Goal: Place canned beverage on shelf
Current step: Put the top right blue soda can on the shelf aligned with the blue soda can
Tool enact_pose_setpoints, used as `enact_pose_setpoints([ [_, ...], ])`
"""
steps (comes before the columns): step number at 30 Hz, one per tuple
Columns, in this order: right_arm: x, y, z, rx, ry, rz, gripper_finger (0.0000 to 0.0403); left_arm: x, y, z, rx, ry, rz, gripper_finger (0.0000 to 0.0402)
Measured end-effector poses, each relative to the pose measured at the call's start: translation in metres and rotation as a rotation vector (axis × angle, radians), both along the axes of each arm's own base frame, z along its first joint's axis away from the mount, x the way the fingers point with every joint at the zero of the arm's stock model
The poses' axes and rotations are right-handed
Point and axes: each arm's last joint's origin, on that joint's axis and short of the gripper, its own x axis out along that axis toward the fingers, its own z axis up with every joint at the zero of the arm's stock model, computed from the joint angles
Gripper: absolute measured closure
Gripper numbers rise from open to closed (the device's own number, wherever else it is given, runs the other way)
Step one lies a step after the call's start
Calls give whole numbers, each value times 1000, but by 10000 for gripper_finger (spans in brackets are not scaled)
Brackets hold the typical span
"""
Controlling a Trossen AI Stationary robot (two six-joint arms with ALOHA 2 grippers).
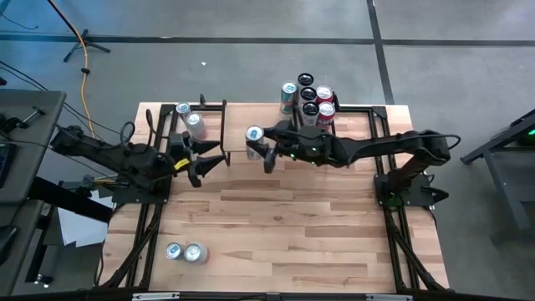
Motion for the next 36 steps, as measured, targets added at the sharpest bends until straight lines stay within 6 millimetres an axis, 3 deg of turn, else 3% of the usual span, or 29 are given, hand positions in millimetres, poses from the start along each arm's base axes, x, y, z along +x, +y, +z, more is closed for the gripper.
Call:
enact_pose_setpoints([
  [5, 13, -18, -22, 0, 54, -70, 198, -4, -1, 5, 2, -32, 16, 155],
  [18, 14, -42, -30, -17, 88, -166, 198, -4, -1, 6, 3, -40, 30, 155],
  [23, 24, -44, -47, 6, 103, -227, 198, -4, -1, 6, 2, -40, 30, 155],
  [31, 30, -44, -57, -2, 99, -336, 198, -4, -1, 6, -8, -44, 30, 155],
  [36, 29, -45, -56, -23, 107, -337, 167, -4, -1, 6, -8, -44, 31, 155],
])
